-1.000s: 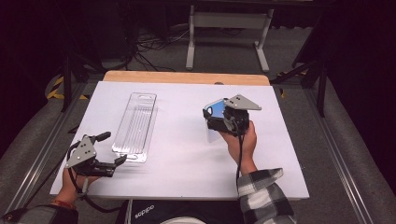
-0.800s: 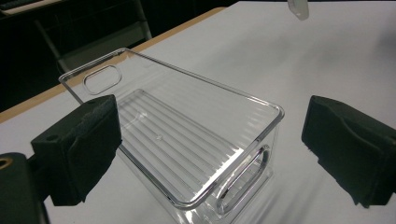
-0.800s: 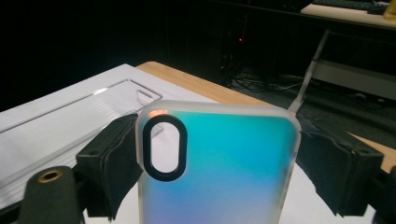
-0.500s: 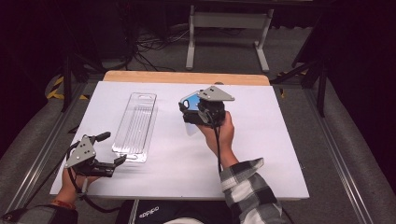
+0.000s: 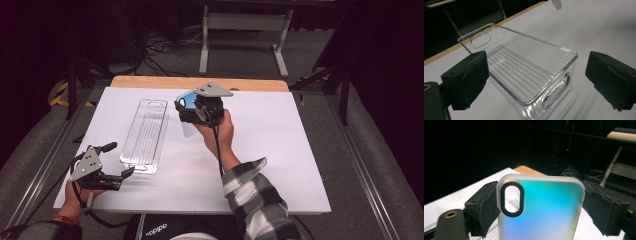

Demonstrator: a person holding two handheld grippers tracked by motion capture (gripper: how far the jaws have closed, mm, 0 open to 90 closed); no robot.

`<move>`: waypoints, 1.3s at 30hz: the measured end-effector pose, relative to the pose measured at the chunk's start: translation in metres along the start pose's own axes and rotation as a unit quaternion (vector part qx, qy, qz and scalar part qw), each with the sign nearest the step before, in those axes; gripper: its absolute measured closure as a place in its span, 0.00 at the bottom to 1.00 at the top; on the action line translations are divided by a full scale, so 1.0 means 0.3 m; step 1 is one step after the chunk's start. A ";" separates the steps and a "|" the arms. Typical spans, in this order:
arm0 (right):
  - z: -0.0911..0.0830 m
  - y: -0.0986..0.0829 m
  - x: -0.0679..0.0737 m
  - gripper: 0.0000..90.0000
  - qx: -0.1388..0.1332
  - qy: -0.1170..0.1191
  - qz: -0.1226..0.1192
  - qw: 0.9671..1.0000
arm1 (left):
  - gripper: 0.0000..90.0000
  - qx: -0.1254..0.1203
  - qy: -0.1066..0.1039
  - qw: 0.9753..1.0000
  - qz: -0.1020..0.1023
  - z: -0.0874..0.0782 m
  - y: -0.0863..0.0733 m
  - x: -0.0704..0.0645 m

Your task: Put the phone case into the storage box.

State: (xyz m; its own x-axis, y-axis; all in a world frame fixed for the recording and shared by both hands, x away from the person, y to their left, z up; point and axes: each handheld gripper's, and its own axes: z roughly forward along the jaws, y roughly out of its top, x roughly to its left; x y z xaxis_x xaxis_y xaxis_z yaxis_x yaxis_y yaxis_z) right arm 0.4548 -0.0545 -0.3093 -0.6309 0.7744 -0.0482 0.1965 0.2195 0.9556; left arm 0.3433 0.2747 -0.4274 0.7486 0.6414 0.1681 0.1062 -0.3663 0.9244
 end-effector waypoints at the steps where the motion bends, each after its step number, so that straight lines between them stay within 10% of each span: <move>1: 0.013 0.007 0.006 0.20 -0.001 0.004 -0.001 1.000 | 0.06 0.000 0.000 1.000 0.000 0.000 0.000 0.000; 39: 0.427 0.080 0.172 0.19 0.003 0.051 0.006 0.999 | 0.06 -0.003 0.012 1.000 -0.018 -0.051 -0.029 0.010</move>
State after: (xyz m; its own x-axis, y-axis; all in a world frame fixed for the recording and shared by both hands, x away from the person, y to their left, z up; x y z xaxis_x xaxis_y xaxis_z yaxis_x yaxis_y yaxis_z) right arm 0.5231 0.0667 -0.3260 -0.7014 0.7127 -0.0070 0.2083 0.2144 0.9543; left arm 0.3347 0.2901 -0.4296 0.7285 0.6699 0.1434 0.1281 -0.3389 0.9321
